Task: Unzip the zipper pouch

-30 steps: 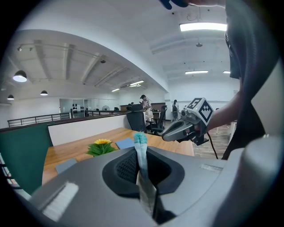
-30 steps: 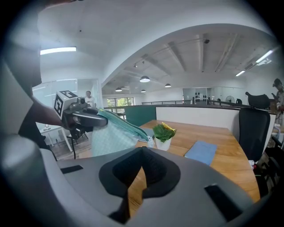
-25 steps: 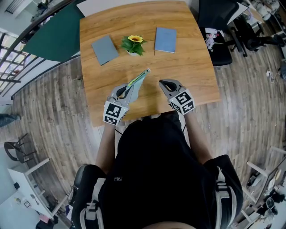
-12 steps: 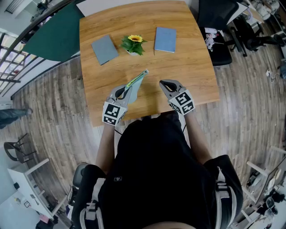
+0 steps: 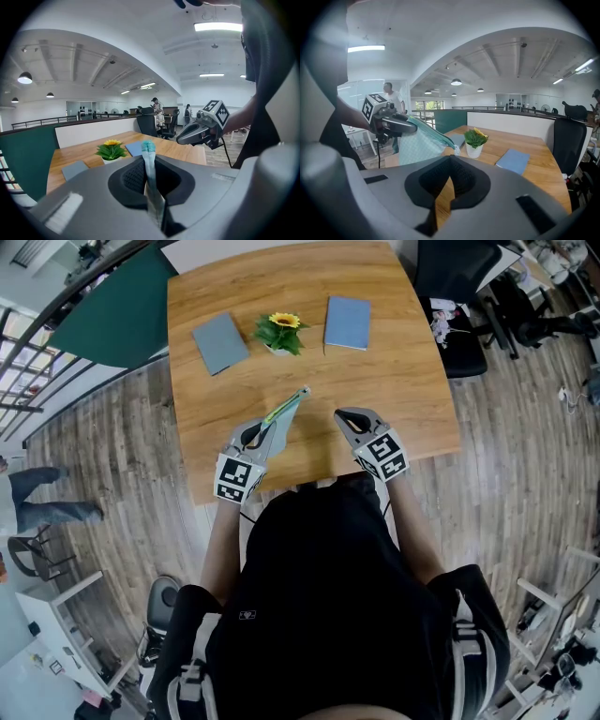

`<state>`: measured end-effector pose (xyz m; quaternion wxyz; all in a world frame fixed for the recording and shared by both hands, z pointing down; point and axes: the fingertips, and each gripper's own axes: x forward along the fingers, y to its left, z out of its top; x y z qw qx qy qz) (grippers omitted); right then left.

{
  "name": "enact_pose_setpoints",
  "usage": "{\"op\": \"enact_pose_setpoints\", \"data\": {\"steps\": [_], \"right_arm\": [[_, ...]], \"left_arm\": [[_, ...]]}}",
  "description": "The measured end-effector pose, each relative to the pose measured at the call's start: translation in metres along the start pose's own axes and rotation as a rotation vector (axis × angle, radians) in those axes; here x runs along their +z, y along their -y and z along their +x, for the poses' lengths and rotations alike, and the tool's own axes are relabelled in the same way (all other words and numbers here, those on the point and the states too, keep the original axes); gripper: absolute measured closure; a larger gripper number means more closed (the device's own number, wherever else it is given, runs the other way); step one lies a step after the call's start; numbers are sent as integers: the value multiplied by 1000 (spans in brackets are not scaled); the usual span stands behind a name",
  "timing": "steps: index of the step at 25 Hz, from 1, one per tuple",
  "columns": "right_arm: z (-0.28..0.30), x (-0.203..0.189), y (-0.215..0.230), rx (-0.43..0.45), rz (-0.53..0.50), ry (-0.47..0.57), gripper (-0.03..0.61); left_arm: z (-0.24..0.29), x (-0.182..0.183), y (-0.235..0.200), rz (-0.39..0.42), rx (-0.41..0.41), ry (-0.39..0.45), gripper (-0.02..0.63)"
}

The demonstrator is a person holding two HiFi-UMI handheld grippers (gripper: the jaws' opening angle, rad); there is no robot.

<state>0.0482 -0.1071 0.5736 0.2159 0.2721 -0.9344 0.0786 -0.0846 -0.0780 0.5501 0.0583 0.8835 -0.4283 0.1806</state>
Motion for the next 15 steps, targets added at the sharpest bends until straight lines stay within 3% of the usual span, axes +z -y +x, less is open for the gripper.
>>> {"op": "enact_pose_setpoints", "data": {"steps": [15], "right_arm": [[2,-1,-2,6,-15,-12,577]], "left_arm": [[0,-4,-2,-8,-2,-7,609]]}}
